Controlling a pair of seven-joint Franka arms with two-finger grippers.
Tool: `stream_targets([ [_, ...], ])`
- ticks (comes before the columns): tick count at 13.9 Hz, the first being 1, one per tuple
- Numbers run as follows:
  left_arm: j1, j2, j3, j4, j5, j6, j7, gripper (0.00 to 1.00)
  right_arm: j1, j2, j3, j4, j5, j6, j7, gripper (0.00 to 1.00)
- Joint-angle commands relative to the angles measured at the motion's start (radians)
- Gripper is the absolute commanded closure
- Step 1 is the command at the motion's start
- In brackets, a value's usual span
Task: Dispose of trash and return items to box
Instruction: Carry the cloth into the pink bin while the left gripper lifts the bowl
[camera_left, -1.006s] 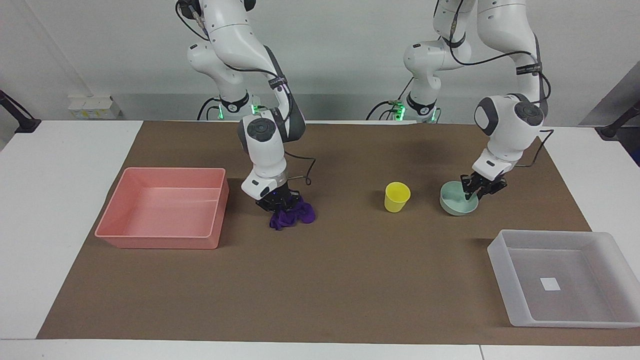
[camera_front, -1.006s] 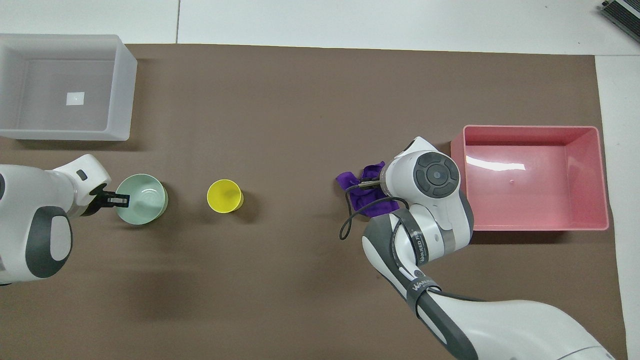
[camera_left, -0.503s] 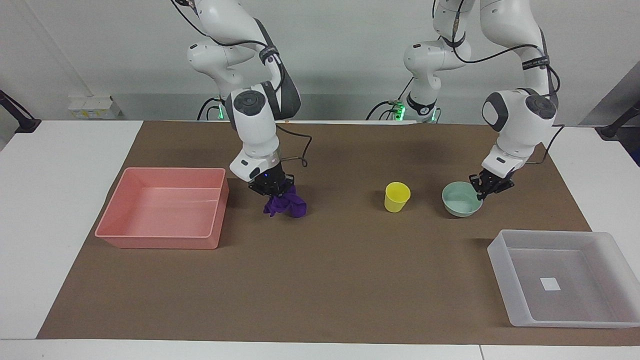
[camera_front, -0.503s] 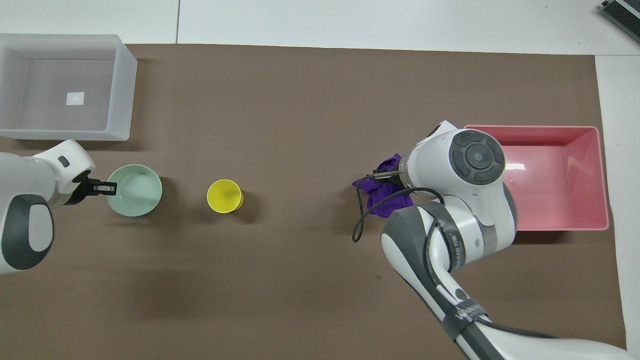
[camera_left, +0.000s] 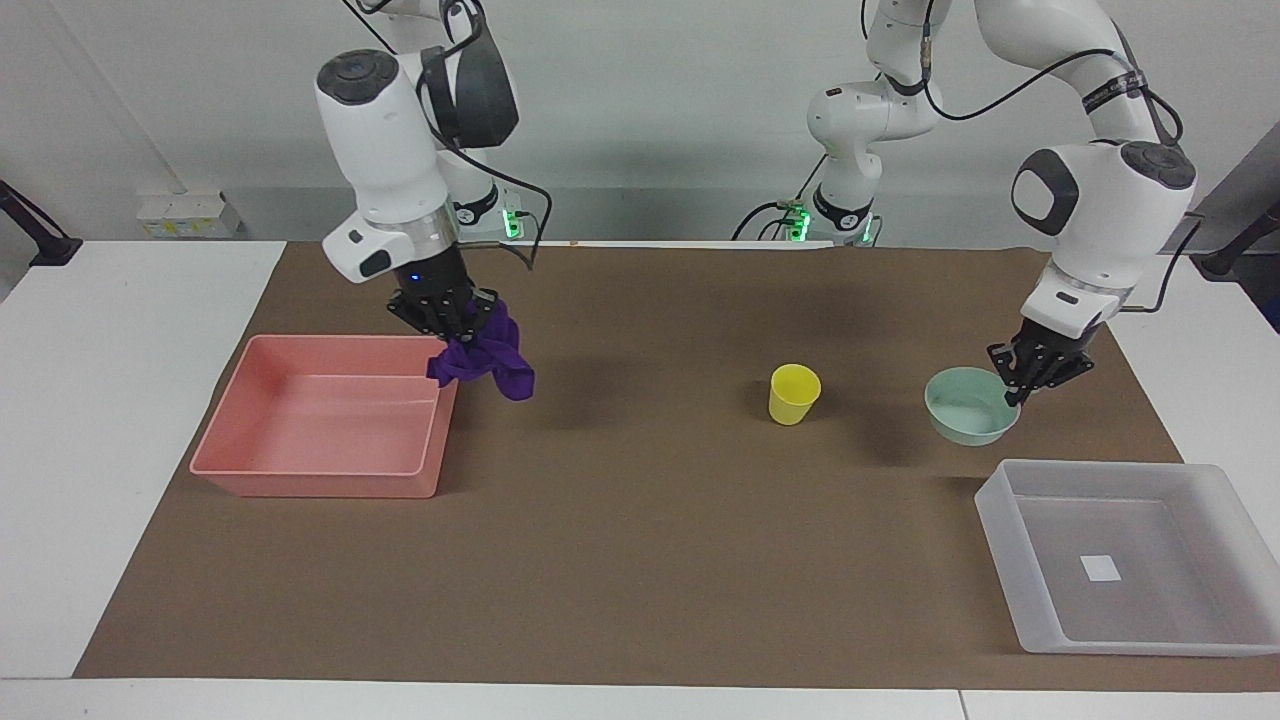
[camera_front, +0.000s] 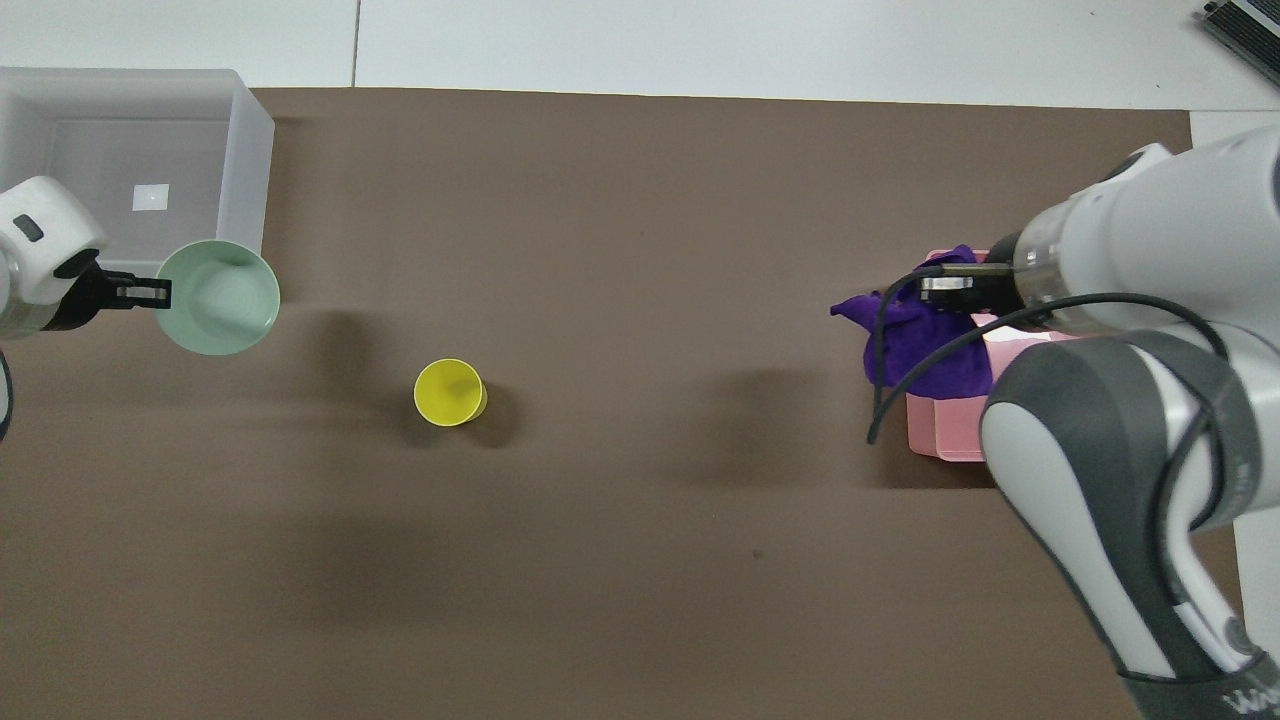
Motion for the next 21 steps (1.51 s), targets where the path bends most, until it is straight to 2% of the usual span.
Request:
stream_targets([
  [1,0.036,0.115,-0.005,0.16,-0.013,-0.011,0.007,1.0,-0.114,0.004,0.01,-0.01,-0.023,0.022,-0.111,1.0],
  [5,0.084,0.292,-0.006,0.404,-0.012,-0.026,0.007,1.0,-0.245,0.024,0.01,-0.143,-0.023,0.178,-0.298,1.0],
  [8,0.098,0.486,-0.005,0.666,-0.009,-0.043,0.004,1.0,-0.293,0.071,0.01,-0.26,-0.023,0.354,-0.332,1.0],
  [10,0.101,0.586,-0.003,0.771,-0.007,-0.027,0.003,1.0,-0.316,0.085,0.01,-0.339,-0.023,0.428,-0.338,1.0],
  [12,0.109,0.62,0.003,0.756,0.002,0.018,0.003,1.0,-0.323,0.09,0.01,-0.387,-0.021,0.479,-0.349,1.0],
  [13,0.113,0.626,0.003,0.718,0.025,0.041,0.004,1.0,-0.328,0.102,0.01,-0.403,-0.021,0.509,-0.351,1.0],
  [15,0.125,0.596,0.003,0.578,0.071,0.113,0.004,1.0,-0.346,0.124,0.011,-0.406,-0.021,0.545,-0.355,1.0],
  [16,0.126,0.553,0.003,0.491,0.074,0.139,0.007,1.0,-0.346,0.125,0.011,-0.404,-0.021,0.545,-0.355,0.9],
  [17,0.127,0.545,0.003,0.475,0.076,0.132,0.01,0.93,-0.343,0.125,0.011,-0.403,-0.021,0.545,-0.352,0.34],
  [18,0.121,0.545,0.003,0.484,0.079,0.106,0.011,0.53,-0.337,0.124,0.011,-0.395,-0.021,0.542,-0.348,0.0],
  [19,0.119,0.545,0.003,0.51,0.082,0.074,0.012,0.23,-0.328,0.115,0.013,-0.383,-0.021,0.533,-0.34,0.0],
  [20,0.121,0.545,0.003,0.539,0.082,0.049,0.015,0.05,-0.32,0.105,0.019,-0.369,-0.02,0.519,-0.323,0.0],
  [21,0.121,0.541,0.001,0.562,0.082,0.017,0.015,0.01,-0.311,0.092,0.022,-0.352,-0.02,0.489,-0.294,0.0],
])
